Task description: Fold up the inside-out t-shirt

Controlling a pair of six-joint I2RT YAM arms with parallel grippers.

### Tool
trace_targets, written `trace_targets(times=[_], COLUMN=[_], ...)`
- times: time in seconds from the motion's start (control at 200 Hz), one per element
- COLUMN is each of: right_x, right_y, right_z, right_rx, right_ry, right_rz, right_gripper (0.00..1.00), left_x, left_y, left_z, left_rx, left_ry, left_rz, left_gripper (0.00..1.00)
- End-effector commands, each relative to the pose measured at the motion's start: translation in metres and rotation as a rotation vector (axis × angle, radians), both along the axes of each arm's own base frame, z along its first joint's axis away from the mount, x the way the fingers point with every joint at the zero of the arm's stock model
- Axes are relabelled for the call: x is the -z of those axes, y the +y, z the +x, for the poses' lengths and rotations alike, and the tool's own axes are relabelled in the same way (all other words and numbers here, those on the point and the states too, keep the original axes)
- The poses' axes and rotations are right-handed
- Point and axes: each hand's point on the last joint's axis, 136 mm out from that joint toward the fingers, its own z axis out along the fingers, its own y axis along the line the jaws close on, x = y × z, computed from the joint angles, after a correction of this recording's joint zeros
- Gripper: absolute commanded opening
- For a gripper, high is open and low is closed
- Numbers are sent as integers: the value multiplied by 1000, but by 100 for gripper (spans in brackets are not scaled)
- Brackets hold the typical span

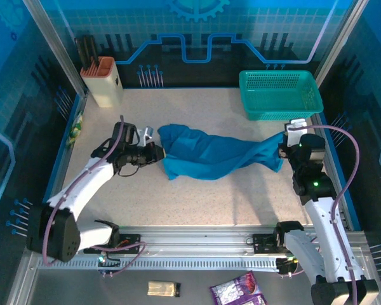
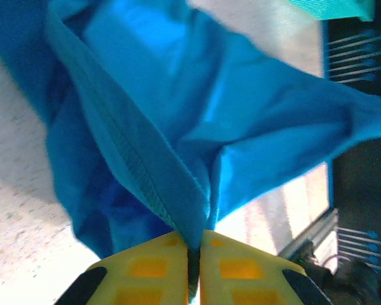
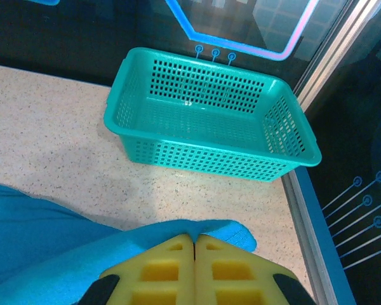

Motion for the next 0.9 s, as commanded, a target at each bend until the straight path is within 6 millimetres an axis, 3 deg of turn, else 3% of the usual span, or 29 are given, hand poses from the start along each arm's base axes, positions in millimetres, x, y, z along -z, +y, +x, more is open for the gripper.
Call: trace_targets(times=[0.0, 0.115, 0.205, 0.36, 0.575, 0.785, 0.896], right_x=[-26, -15, -9, -8, -8, -11, -12], right_y=[-7, -10, -9, -6, -5, -5, -6], right_z=[0, -1, -1, 2, 2, 1, 1], right_rx=[20, 32, 30, 13, 10, 11, 13], right_ry=[-72, -44, -35, -30, -31, -38, -41], right_rz=[-31, -53, -46, -24, -21, -22, -27], right_gripper=[0, 0, 0, 0, 0, 0, 0], left_x=[9, 86, 115, 112, 112, 136, 151], left_y=[1, 24, 34, 41, 20, 4, 6], left_z=[-28, -72, -92, -85, -67, -49, -42], left_rx=[35, -101, -173, -210, -136, -150, -188], left_ry=[81, 390, 478, 422, 395, 421, 435], left_rz=[-9, 78, 119, 191, 400, 514, 572], left_gripper=[15, 23, 37, 45, 47, 50, 50])
